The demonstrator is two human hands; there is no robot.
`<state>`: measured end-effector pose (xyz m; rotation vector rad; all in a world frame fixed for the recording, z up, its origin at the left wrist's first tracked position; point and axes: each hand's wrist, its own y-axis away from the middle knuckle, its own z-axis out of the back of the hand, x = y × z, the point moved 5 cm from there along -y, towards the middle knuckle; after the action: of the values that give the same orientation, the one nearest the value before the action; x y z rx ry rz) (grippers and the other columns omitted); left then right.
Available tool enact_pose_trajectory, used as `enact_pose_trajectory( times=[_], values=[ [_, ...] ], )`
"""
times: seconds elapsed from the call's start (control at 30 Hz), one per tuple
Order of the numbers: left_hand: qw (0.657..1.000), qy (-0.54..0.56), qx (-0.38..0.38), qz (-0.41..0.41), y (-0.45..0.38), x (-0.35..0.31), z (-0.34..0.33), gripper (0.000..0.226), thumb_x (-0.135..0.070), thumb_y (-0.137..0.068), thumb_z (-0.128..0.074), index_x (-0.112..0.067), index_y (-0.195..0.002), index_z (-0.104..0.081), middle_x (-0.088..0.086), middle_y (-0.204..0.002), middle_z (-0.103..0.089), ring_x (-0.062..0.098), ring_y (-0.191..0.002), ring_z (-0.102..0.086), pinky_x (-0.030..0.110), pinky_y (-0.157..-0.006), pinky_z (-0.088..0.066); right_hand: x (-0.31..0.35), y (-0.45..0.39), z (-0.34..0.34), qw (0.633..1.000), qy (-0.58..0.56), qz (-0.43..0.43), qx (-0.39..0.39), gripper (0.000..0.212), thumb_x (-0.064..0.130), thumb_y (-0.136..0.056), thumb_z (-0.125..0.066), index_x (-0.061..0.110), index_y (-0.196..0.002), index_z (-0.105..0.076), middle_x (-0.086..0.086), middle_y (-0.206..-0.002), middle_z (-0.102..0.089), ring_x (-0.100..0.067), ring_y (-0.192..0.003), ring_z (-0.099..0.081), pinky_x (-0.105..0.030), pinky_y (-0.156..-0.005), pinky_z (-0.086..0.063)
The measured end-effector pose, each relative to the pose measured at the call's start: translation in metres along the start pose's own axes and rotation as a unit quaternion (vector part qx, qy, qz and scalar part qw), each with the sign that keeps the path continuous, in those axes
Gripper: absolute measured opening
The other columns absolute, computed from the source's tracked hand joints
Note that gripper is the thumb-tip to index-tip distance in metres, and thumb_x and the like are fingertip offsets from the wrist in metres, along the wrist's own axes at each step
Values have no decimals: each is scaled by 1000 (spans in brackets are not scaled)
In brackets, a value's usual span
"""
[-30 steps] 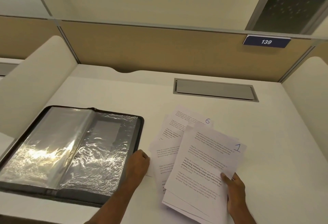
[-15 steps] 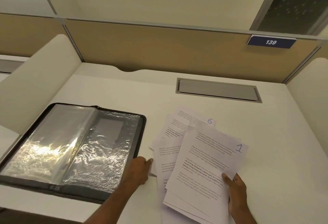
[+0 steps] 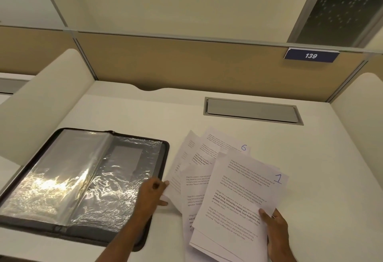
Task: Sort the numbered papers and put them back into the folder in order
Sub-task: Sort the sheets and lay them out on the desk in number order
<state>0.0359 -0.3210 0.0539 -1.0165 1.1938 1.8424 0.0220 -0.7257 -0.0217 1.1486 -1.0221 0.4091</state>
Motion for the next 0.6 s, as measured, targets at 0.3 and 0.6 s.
enact_pose_trajectory(
  times=[0.3,0.6],
  values=[
    [981,96,-168,-28,-9,1,92,19,-8,-102,-53,0,-84,-54,20,-90,-69,30,-84,-72,31,-54,-62,0,-6,0,1000,17,-5,-13,42,3,-92,-68,6,-134,-60,-17,-123,-68,-41,-111,-64,-57,-106,-47],
    [986,-15,-135,100,-22,58,117,15,-6,-95,-63,-8,-109,-60,18,-107,-63,36,-94,-62,54,-74,-61,7,0,-2,1000,8,-23,-12,43,0,-93,-66,3,-136,-58,-19,-123,-66,-38,-105,-62,-52,-105,-47]
  ],
)
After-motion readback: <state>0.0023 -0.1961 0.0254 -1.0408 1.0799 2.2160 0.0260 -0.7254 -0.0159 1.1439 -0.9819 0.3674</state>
